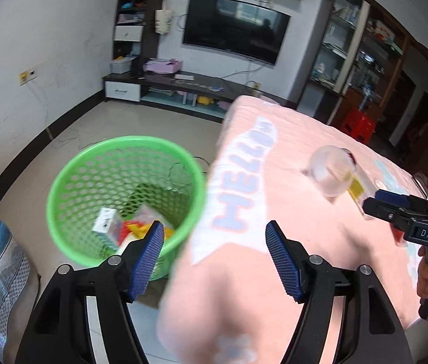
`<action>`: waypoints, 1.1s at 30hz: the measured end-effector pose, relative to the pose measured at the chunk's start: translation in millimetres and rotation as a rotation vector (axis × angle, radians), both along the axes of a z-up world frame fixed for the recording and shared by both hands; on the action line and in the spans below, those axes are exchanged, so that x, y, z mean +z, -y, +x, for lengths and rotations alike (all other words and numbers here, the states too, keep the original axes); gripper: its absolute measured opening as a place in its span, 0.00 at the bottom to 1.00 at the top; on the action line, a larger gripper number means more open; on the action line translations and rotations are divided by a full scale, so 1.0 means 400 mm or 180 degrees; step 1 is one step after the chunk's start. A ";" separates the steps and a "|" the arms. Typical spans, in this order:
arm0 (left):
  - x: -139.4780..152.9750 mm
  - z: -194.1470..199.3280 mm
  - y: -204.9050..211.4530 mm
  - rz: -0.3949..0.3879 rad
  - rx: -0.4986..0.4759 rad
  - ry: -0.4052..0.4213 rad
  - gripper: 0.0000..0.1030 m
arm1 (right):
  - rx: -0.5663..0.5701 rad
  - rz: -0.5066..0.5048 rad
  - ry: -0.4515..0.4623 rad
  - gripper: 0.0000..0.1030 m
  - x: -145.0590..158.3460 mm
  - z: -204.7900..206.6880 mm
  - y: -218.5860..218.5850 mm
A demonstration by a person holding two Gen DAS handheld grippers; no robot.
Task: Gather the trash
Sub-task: 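Move both grippers back over the table toward the plastic cups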
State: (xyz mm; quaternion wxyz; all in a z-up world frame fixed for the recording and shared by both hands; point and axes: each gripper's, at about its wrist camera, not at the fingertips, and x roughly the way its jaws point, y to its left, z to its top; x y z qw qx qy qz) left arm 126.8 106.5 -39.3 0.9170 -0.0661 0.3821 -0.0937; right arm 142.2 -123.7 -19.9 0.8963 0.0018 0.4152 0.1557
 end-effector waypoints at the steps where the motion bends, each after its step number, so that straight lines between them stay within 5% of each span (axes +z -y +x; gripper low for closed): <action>1: 0.001 0.001 0.014 -0.0002 -0.0026 0.0002 0.66 | -0.0079 -0.0016 0.0000 0.73 0.002 -0.008 0.033; 17: 0.012 0.092 0.313 0.0043 -0.0722 -0.0084 0.66 | -0.1058 -0.0136 -0.0196 0.73 -0.005 -0.062 0.478; 33: -0.023 0.271 0.538 0.0038 -0.1106 -0.0264 0.57 | -0.1240 0.0066 -0.0719 0.72 -0.095 -0.012 0.638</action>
